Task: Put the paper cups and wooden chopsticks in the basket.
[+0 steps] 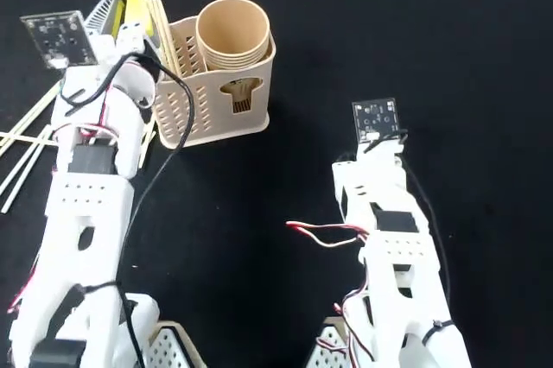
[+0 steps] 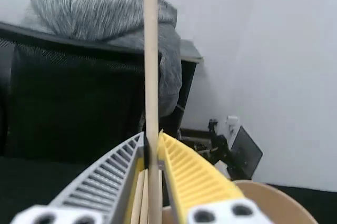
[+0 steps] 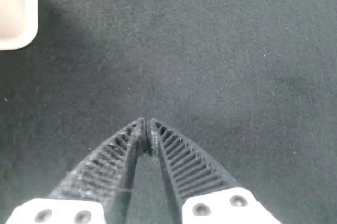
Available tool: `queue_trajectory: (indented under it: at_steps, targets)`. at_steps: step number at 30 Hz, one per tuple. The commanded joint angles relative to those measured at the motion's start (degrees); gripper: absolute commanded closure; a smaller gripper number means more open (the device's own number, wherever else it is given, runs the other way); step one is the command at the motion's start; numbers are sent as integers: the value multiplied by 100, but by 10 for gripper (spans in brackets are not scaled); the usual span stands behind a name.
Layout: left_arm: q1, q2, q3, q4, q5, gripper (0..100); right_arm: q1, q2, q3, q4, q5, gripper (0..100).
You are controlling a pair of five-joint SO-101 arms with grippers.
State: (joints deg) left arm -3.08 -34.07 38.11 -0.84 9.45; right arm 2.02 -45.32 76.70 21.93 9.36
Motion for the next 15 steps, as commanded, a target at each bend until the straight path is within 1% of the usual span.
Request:
queue_trajectory:
  at_steps: [1,3,6,11,15]
  targets:
    - [-57,193,-295,-97,62,967,-18,-127,-75,-88,62,985]
    - [-57,273,-215,-79,35,955,-18,-127,-75,-88,62,985]
    - [-57,273,-40,-79,62,902,-18,-127,-75,-88,62,985]
    - [-57,273,119,-44,70,864,-18,-127,-75,-88,62,985]
    - [-224,264,4,589,114,852,-18,-127,-75,-79,62,985]
